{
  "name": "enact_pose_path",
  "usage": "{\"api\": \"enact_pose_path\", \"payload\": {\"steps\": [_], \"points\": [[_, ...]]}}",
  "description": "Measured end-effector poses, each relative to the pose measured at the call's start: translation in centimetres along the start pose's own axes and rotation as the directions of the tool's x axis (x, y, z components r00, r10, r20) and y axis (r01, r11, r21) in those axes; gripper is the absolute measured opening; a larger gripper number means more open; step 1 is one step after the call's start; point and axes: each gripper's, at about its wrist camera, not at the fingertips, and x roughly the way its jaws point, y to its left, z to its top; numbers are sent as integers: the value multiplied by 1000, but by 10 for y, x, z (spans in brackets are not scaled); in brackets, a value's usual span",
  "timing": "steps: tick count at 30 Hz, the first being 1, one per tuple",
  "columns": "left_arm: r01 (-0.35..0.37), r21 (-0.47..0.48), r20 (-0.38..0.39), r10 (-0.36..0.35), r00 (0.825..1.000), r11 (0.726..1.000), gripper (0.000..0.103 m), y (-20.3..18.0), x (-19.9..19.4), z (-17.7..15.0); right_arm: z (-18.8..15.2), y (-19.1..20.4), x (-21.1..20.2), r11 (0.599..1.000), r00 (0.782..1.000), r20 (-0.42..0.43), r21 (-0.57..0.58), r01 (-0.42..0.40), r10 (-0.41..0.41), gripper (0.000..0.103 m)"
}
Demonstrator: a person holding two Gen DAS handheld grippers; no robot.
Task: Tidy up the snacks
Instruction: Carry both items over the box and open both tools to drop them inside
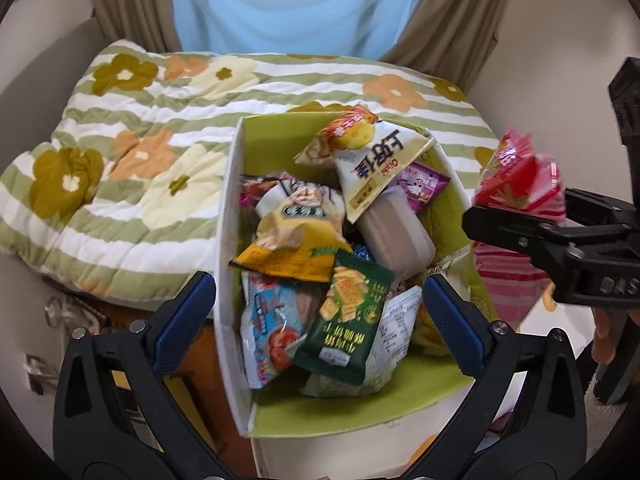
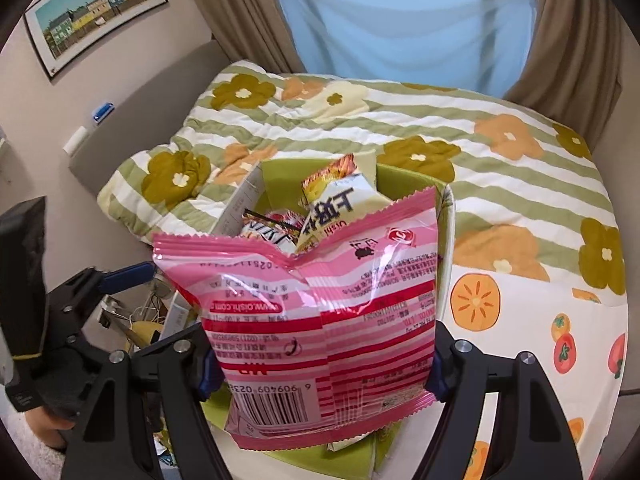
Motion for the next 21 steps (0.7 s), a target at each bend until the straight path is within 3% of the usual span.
{"api": "enact_pose_path", "payload": {"steps": [13,15,17,21], "points": [[-50,-100,2,51,999,994,103,7,-4,-11,18,4,34,998,996,-91,-58,12,-17,74],[-50,-111,6,51,999,993,103,9,-5,-12,20,2,41,998,994,-102,-51,24,-29,78],[-59,-117,5,60,998,991,103,11,-6,-13,21,-1,44,999,994,-107,-32,22,-26,99],[-69,-125,-2,70,998,990,103,16,-5,-15,22,-6,38,1000,997,-72,-15,17,-18,102]]}}
